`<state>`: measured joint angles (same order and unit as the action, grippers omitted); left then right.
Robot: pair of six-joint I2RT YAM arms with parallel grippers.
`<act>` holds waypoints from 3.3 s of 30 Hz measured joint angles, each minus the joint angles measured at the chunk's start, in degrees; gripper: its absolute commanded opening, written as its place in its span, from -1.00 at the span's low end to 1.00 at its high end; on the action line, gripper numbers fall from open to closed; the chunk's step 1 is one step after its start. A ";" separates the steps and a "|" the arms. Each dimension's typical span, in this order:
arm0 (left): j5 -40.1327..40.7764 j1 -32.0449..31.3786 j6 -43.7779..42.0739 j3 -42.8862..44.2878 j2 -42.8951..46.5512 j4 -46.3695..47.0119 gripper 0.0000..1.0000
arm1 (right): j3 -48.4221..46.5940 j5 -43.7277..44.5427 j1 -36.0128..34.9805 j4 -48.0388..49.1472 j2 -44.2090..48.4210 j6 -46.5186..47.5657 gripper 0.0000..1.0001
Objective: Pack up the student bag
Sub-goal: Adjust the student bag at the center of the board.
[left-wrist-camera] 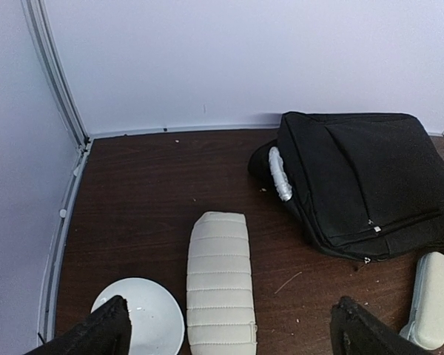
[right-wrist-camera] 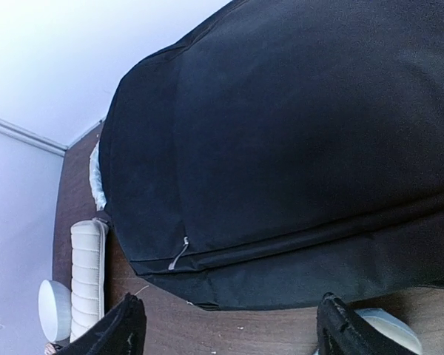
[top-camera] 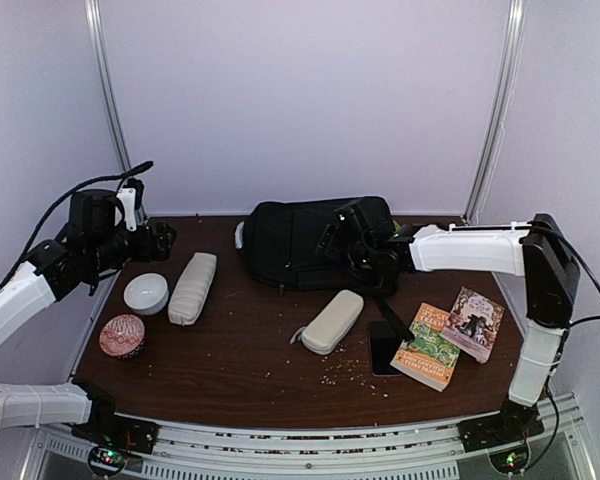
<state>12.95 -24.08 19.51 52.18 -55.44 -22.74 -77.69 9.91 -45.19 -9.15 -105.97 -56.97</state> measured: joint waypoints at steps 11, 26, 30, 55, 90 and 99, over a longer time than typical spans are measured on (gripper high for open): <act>-0.07 -0.02 0.11 0.59 -0.52 -1.49 0.91 | -5.90 -2.05 -3.82 -4.07 -8.70 0.74 0.52; -0.35 -0.02 0.46 0.96 -1.16 -1.81 0.90 | 2.51 -4.11 -0.13 4.85 -7.89 -16.24 0.56; -0.35 -0.02 0.48 0.96 -1.16 -1.84 0.90 | 2.56 -4.15 0.74 6.75 -8.74 -20.72 0.55; -0.33 -0.02 0.52 1.09 -2.21 -1.92 0.90 | -0.44 -5.44 2.49 9.40 -13.60 -27.69 -1.00; -8.92 -13.62 14.38 -5.73 -7.56 5.79 0.81 | 37.62 -9.35 1.18 6.91 27.43 -17.79 -1.00; -10.93 -16.98 24.48 -1.77 -24.20 6.40 0.80 | 35.89 -9.92 1.20 4.96 26.84 -9.92 0.39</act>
<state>2.02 -41.06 43.99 50.41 -79.64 -16.34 -41.80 -0.01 -43.99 -4.19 -79.13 -66.89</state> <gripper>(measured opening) 0.898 0.508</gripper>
